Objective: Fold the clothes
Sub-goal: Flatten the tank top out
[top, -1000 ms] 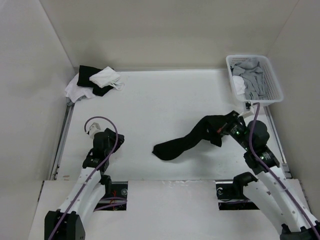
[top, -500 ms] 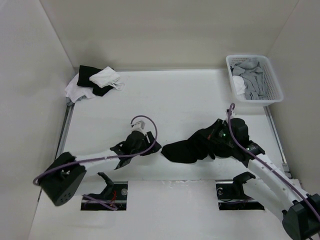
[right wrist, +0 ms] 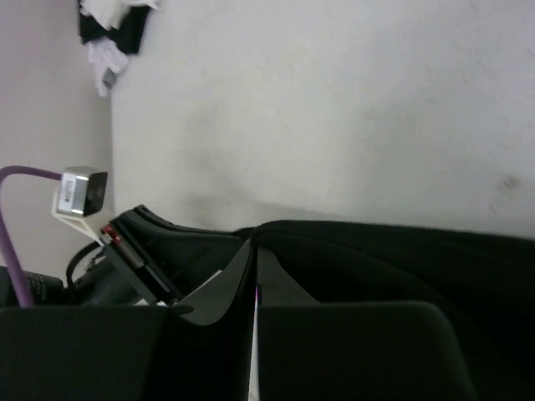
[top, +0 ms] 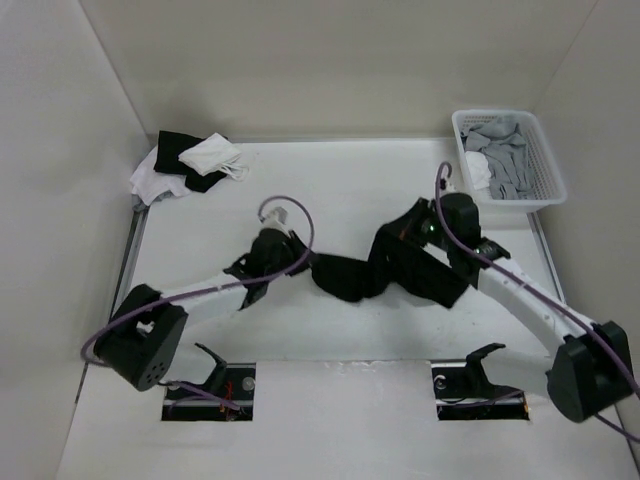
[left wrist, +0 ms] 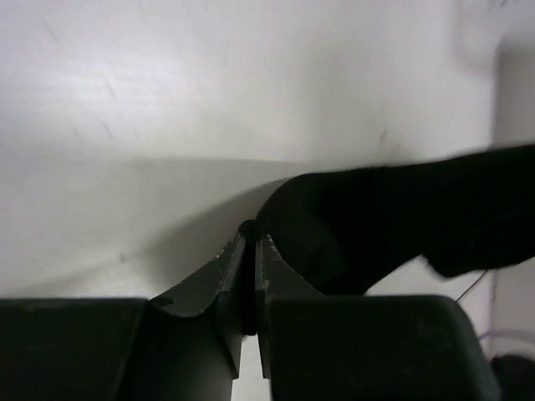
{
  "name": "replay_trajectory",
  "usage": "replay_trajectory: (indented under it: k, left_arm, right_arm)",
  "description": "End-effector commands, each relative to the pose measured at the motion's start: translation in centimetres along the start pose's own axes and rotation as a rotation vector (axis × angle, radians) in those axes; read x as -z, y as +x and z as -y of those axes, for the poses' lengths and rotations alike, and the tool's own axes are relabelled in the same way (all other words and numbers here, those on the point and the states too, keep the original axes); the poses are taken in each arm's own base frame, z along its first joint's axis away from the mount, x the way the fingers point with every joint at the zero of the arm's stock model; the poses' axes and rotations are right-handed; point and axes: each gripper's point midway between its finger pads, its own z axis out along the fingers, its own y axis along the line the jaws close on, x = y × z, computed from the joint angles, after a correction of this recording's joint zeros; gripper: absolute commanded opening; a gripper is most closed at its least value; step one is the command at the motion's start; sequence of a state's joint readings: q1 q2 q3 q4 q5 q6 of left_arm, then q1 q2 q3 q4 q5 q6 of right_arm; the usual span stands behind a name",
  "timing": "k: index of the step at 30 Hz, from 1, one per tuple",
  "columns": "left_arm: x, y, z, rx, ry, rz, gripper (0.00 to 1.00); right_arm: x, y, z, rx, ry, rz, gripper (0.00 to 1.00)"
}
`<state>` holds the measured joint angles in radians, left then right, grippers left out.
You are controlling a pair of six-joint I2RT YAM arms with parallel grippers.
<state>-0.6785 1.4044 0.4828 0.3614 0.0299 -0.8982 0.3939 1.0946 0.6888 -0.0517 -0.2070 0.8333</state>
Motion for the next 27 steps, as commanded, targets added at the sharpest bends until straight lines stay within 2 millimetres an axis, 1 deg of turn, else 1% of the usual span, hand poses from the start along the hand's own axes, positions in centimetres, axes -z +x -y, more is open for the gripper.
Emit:
replay_trajectory:
  k: [1,2,3,4,5,7,8,9,10,11,12,13,14,15,17,18,19,21,23,24,27]
  left_arm:
    - [4.1,-13.8,5.7,0.059,0.152,0.328,0.0]
    - [5.7,-16.6,6.1,0.073,0.156,0.389,0.0]
    - [7.4,-19.0,6.7,0.081,0.163,0.448,0.0]
    - [9.0,-20.8,7.2,0.08,0.17,0.503,0.0]
    - [10.7,-22.3,7.6,0.082,0.174,0.554,0.0]
    - [13.1,-23.7,7.6,0.091,0.172,0.629,0.01]
    - [14.2,-23.9,7.3,0.098,0.168,0.66,0.01]
    - [14.7,-23.7,6.8,0.108,0.159,0.678,0.02]
    - [14.9,-23.2,6.0,0.121,0.145,0.683,0.02]
    - [14.7,-22.3,5.1,0.132,0.127,0.673,0.02]
    - [14.2,-21.2,3.9,0.146,0.107,0.652,0.03]
    - [13.6,-19.9,2.5,0.159,0.078,0.628,0.03]
    - [12.9,-18.5,0.8,0.173,0.044,0.6,0.03]
    - [12.1,-17.0,-0.9,0.193,0.012,0.568,0.04]
    - [10.6,-14.0,-3.5,0.227,-0.027,0.487,0.04]
    - [10.0,-12.9,-4.5,0.24,-0.044,0.458,0.04]
    - [9.3,-11.6,-5.6,0.257,-0.062,0.422,0.04]
    - [8.3,-9.1,-7.8,0.284,-0.101,0.368,0.04]
    - [7.7,-7.6,-9.2,0.303,-0.125,0.337,0.04]
    - [7.5,-7.1,-9.5,0.306,-0.128,0.324,0.04]
    - [7.6,-7.2,-9.2,0.308,-0.116,0.327,0.04]
  right_arm:
    - [0.9,-9.3,-11.2,0.125,-0.284,0.206,0.02]
    - [1.7,-11.0,-13.5,0.143,-0.326,0.231,0.02]
    - [3.0,-12.3,-15.8,0.167,-0.365,0.256,0.02]
    - [4.1,-13.2,-17.3,0.185,-0.389,0.279,0.02]
    - [6.0,-14.4,-19.2,0.227,-0.423,0.318,0.03]
    - [8.2,-14.4,-21.0,0.259,-0.463,0.337,0.03]
    - [8.9,-13.8,-21.2,0.264,-0.474,0.329,0.04]
    - [9.1,-12.7,-20.7,0.26,-0.471,0.308,0.04]
    - [8.8,-11.3,-19.6,0.253,-0.458,0.278,0.04]
    - [8.3,-9.6,-18.1,0.234,-0.435,0.246,0.05]
    - [7.4,-7.5,-16.1,0.21,-0.41,0.203,0.05]
    - [6.6,-5.7,-14.5,0.191,-0.388,0.164,0.06]
    - [5.3,-2.9,-11.5,0.156,-0.344,0.108,0.07]
    - [4.6,-1.4,-9.4,0.135,-0.31,0.08,0.09]
    - [3.3,2.1,-4.4,0.078,-0.219,0.022,0.16]
    - [2.9,3.2,-1.8,0.051,-0.167,0.007,0.22]
    - [2.7,3.8,0.4,0.028,-0.12,0.007,0.3]
    - [2.5,4.7,3.3,-0.008,-0.051,0.02,0.39]
    - [2.4,5.7,4.5,-0.016,-0.015,0.017,0.44]
    - [2.4,6.1,4.8,-0.015,-0.005,0.017,0.45]
    - [2.3,6.9,5.6,-0.003,0.029,0.002,0.47]
